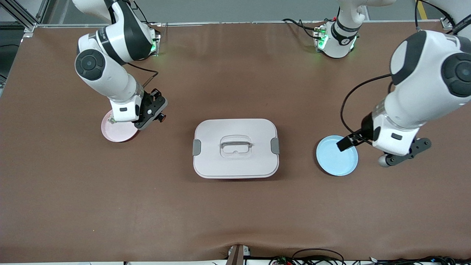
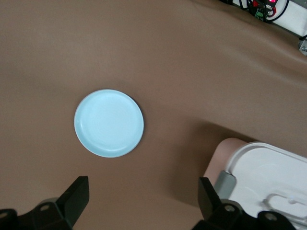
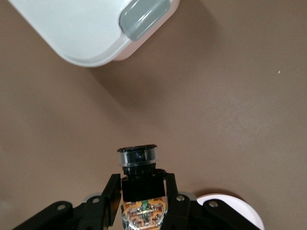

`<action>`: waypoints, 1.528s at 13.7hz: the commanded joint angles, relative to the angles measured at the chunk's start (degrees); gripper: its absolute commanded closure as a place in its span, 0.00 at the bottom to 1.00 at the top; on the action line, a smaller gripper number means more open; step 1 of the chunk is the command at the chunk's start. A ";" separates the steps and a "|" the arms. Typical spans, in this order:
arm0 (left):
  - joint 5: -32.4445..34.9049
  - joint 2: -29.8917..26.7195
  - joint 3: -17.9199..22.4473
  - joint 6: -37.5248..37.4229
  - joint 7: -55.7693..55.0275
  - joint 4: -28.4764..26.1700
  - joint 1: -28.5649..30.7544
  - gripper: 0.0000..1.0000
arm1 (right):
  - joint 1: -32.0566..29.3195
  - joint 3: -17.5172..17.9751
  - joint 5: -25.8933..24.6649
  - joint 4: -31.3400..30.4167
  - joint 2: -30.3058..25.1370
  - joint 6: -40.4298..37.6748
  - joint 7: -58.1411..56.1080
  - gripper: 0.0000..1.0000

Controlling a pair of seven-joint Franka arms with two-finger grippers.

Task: Transfer orange switch to right arm and place
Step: 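Carry the switch with the right gripper over the white plate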

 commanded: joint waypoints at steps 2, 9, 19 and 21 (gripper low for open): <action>1.63 -2.21 -0.33 -0.95 4.18 -0.81 0.71 0.00 | -3.59 0.80 -1.03 -5.42 -3.77 2.96 -8.02 1.00; 6.12 -4.31 -0.42 -1.74 9.52 -0.81 0.80 0.00 | -7.72 0.89 -1.03 -14.93 -7.02 11.40 -18.13 1.00; 5.50 -6.08 -1.03 -3.67 18.94 -2.56 3.26 0.00 | -13.69 0.89 -0.77 -26.62 -8.08 24.32 -29.37 1.00; 5.41 -6.08 -1.03 -3.67 20.44 -2.57 3.34 0.00 | -15.97 0.89 -0.33 -28.20 -7.65 27.39 -34.81 1.00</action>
